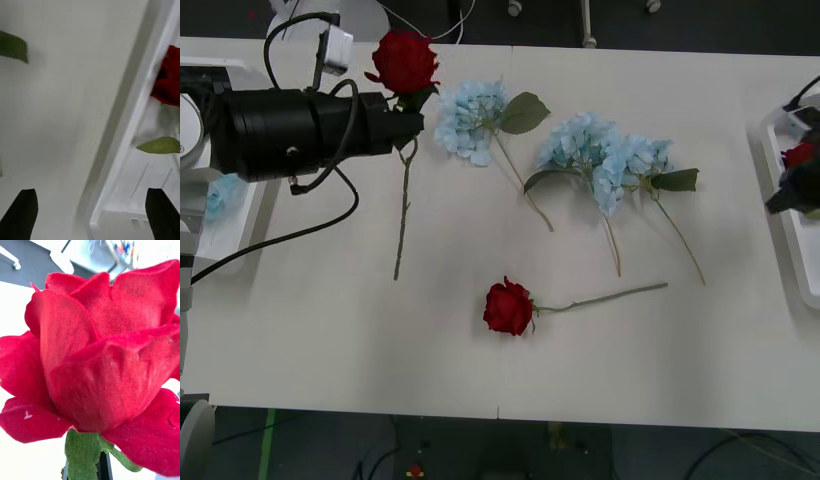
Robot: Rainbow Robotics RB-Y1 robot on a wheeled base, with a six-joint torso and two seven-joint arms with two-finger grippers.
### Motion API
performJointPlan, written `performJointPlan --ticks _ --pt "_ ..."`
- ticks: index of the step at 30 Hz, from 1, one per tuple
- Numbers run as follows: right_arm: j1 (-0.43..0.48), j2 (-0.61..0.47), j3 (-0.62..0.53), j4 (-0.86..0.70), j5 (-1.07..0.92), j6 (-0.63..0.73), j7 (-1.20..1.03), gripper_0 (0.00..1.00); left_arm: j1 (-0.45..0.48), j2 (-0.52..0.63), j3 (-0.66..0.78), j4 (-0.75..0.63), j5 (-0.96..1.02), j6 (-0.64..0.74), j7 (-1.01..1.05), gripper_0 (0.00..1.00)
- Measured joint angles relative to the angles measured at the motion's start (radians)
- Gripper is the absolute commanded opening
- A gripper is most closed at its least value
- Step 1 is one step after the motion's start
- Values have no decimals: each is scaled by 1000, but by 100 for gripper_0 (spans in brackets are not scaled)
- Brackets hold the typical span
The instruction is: Put the red flowers into the right box and the blue flowers into the left box
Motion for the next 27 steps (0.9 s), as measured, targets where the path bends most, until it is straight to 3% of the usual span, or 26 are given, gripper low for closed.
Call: performJointPlan --ticks 7,15,21,27 --pt "0 84 80 -24 -89 -20 1 83 2 0 -76 -21 151 -253 46 0" --pt "0 87 79 -38 -524 17 113 83 7 -1 -394 -53 152 -731 153 0" --pt "0 87 79 -68 -778 17 116 82 7 -13 -549 -54 189 -917 153 0" --pt "0 106 79 -138 -854 -5 141 82 7 -41 -620 -56 209 -1025 153 0"
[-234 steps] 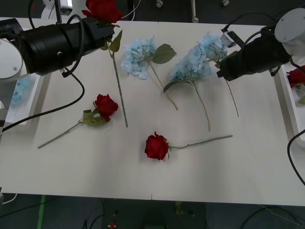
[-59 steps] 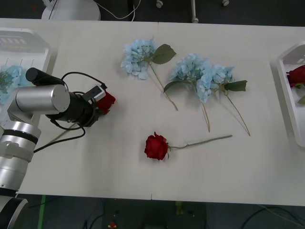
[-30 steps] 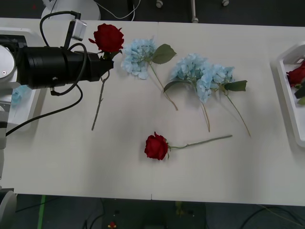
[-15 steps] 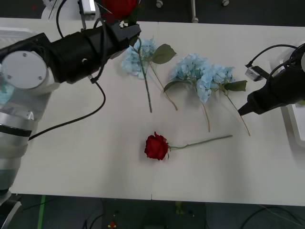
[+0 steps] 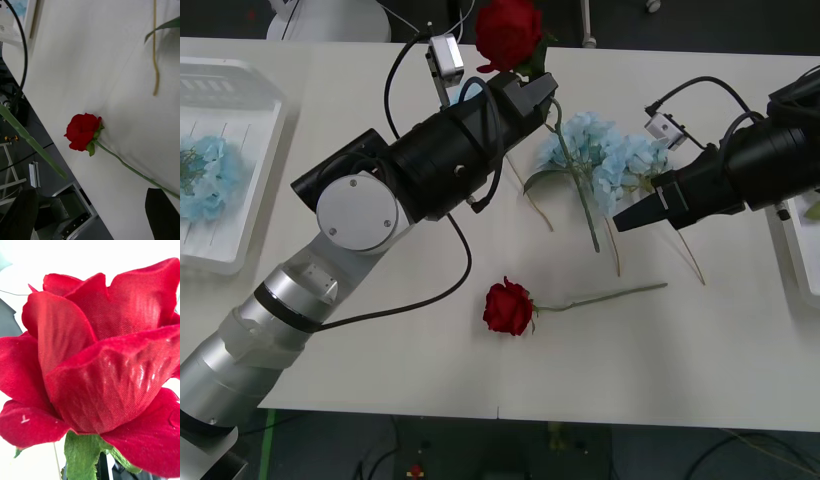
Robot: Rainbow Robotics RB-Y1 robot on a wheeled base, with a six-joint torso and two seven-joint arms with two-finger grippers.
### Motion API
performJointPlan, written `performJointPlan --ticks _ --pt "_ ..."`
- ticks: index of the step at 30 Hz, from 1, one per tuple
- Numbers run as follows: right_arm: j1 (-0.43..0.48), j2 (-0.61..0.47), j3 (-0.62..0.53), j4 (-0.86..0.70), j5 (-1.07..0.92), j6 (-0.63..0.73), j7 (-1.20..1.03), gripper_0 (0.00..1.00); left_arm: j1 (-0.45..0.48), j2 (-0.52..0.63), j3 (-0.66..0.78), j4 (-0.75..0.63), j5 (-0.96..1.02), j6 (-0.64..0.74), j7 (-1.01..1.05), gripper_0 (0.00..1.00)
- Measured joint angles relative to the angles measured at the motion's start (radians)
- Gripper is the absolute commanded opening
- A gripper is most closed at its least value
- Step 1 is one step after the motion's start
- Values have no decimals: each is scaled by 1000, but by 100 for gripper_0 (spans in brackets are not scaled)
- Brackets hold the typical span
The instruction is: Put the red flowers into the right box and the blue flowers into the left box
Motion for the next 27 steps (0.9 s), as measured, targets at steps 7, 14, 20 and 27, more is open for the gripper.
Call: performJointPlan --ticks 7,14,20,27 --pt "0 92 0 -13 -5 -37 34 82 0 -16 -10 0 47 -21 0 0" --pt "0 181 0 -13 17 -47 34 0 0 -16 -10 0 48 -24 0 0" --pt "0 188 0 -13 38 -54 34 0 0 -16 -10 0 48 -24 0 0" --pt "0 188 0 -15 52 -53 34 0 0 -16 -10 0 48 -24 0 2"
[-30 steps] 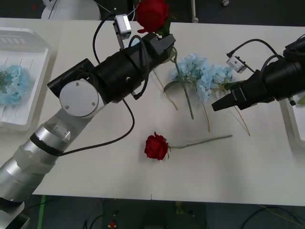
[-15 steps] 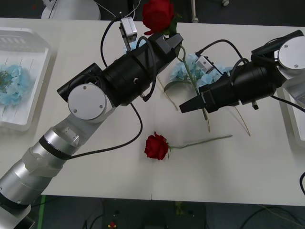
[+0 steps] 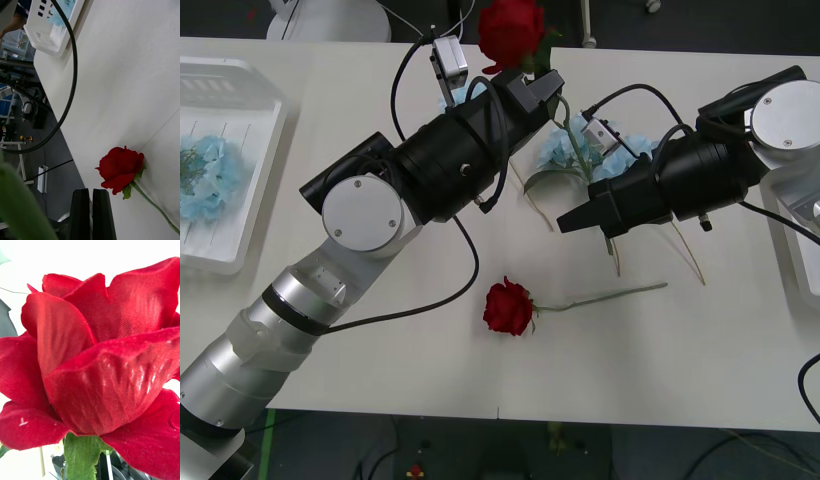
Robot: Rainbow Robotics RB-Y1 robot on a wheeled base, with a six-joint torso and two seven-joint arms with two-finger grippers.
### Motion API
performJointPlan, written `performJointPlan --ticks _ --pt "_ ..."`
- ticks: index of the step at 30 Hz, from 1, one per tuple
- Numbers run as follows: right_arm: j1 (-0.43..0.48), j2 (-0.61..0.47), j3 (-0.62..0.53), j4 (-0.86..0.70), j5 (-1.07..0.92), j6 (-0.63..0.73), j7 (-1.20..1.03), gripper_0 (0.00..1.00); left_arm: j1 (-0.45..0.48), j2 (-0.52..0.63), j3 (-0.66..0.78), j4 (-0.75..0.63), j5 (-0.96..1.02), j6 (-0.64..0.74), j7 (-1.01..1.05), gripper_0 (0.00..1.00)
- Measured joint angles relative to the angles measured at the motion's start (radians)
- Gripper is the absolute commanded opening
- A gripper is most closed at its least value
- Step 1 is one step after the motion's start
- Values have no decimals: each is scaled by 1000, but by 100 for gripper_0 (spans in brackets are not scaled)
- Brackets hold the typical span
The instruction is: Put the red flowers into the right box and the blue flowers into the left box
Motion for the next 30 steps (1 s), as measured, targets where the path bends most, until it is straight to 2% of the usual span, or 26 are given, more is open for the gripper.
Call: performJointPlan --ticks 1,2,3,6,7,14,16,23,27,30 --pt "0 0 0 0 0 0 0 0 0 0 0 0 0 0 0 12" --pt "0 0 0 0 0 0 0 0 0 0 0 0 0 0 0 41" --pt "0 0 0 0 0 1 0 0 0 0 0 0 0 0 0 64" --pt "0 0 0 0 1 1 0 0 0 3 1 0 0 -1 0 92" --pt "0 0 0 0 1 1 0 0 0 5 1 0 0 -1 0 98" --pt "0 0 0 0 4 1 0 0 0 62 7 0 0 3 0 100" --pt "0 0 0 0 7 1 0 0 0 89 27 0 0 50 0 100" --pt "0 -23 -1 0 115 -7 0 0 46 150 270 -9 -18 448 0 100" --pt "0 -88 -1 0 198 -53 -34 0 69 167 403 -10 -77 615 0 100" --pt "0 -167 -2 2 299 -80 -114 0 71 174 497 -10 -159 816 0 100"
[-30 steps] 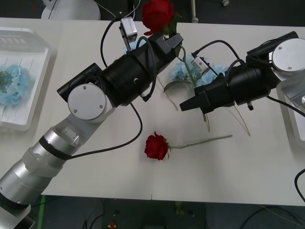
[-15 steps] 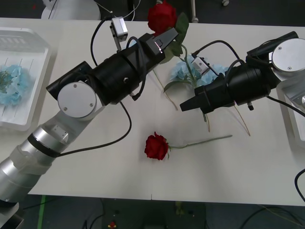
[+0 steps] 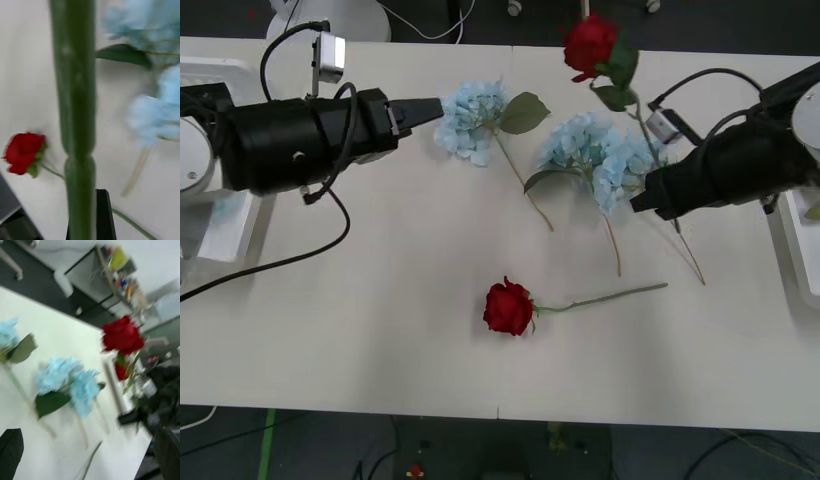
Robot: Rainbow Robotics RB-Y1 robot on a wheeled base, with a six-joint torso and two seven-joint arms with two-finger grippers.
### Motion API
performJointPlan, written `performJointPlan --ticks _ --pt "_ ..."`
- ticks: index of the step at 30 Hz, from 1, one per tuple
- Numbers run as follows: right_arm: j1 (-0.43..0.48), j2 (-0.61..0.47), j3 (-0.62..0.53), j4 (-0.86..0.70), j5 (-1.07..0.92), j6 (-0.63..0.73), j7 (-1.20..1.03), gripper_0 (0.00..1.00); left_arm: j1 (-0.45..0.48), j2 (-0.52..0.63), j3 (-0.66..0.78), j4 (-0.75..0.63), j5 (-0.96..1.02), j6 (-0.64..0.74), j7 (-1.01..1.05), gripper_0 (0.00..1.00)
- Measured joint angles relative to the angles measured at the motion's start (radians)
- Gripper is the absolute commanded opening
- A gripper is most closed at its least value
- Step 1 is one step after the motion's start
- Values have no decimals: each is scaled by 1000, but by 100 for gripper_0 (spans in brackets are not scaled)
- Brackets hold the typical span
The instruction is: Put the red flowers into the right box and the blue flowers into the left box
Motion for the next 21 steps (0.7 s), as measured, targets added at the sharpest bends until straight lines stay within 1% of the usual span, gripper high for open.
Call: performJointPlan --ticks 3,6,10,13,17,19,21 --pt "-1 -68 -3 31 58 -2 -39 0 0 0 83 0 -71 132 0 100" --pt "-2 -106 -27 114 169 -3 -39 0 0 0 140 0 -160 245 0 100" --pt "-3 -142 -74 242 305 -18 -39 0 -10 0 163 15 -268 325 0 100" --pt "-3 -186 -80 318 374 -62 -39 0 -47 -15 163 76 -329 337 0 100" --pt "-4 -234 -81 376 518 -102 -39 0 -124 -68 161 181 -445 332 0 100" --pt "-4 -248 -81 405 571 -109 -39 0 -166 -101 152 232 -506 304 0 100" --pt "-5 -256 -81 449 610 -109 -39 0 -206 -134 126 289 -567 240 0 100"
